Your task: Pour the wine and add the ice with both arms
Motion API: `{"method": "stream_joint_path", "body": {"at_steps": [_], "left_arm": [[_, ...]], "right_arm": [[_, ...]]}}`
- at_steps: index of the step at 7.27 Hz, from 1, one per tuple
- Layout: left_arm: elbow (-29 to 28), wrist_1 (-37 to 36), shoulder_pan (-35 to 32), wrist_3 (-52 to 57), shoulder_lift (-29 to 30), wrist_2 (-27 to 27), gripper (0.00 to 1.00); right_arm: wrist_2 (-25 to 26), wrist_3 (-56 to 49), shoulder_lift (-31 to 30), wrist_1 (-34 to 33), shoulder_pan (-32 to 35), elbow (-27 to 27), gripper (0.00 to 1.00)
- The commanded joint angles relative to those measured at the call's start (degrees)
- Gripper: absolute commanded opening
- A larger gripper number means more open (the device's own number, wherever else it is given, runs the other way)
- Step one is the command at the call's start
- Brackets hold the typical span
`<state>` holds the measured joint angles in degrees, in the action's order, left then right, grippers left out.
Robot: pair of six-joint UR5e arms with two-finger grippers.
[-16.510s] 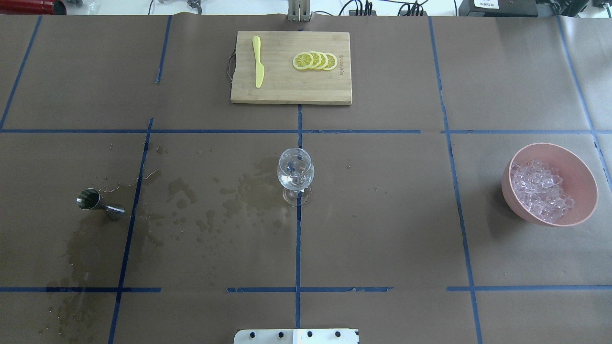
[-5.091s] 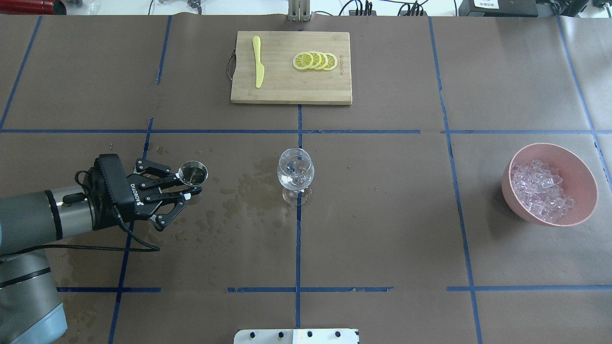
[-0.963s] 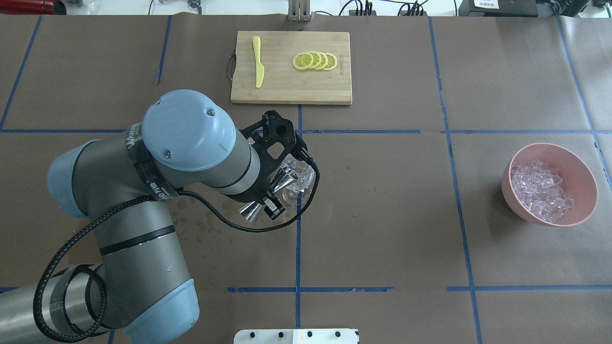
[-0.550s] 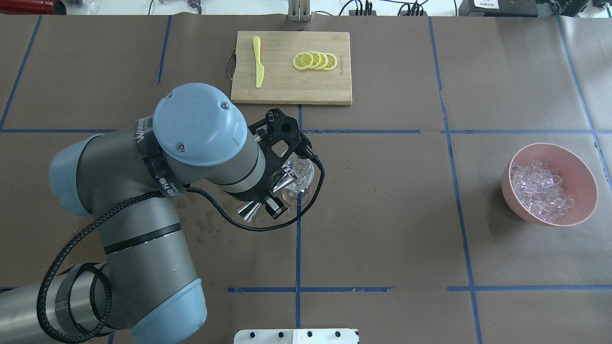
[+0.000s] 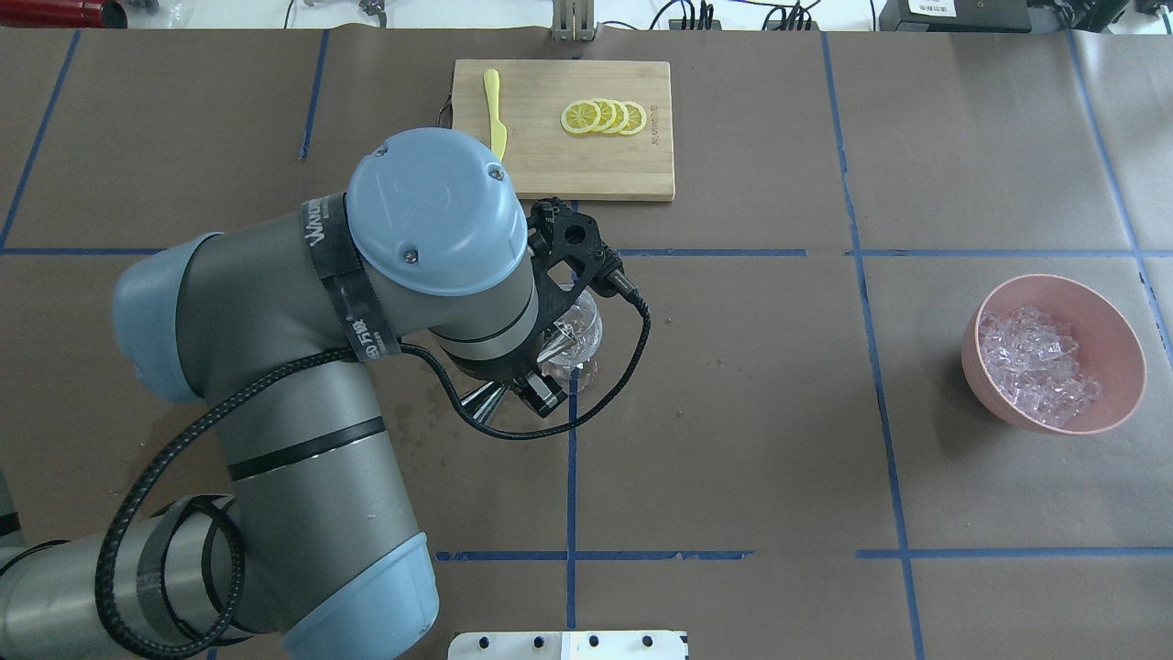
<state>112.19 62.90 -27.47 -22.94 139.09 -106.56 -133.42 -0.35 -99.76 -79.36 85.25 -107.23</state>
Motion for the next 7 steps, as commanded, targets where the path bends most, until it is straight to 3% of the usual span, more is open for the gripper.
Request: {"method": "stream_joint_path", "body": {"at_steps": [1, 5, 7], "left_arm": [[-1.27, -1.12, -0.04, 0.0, 0.83, 0.04, 0.0], [-3.2, -1.73, -0.04, 0.0, 0.83, 0.22, 0.0], [-3.21, -7.15, -0.04, 1.66, 2.93, 0.22, 0.0]], "right_arm": [[0.0, 0.0, 0.0, 0.0, 0.0, 0.0, 1.0], [0.0, 0.0, 0.26, 0.08, 0.0, 0.35, 1.0], [0.0, 0.0, 0.26, 0.08, 0.0, 0.35, 1.0]]}}
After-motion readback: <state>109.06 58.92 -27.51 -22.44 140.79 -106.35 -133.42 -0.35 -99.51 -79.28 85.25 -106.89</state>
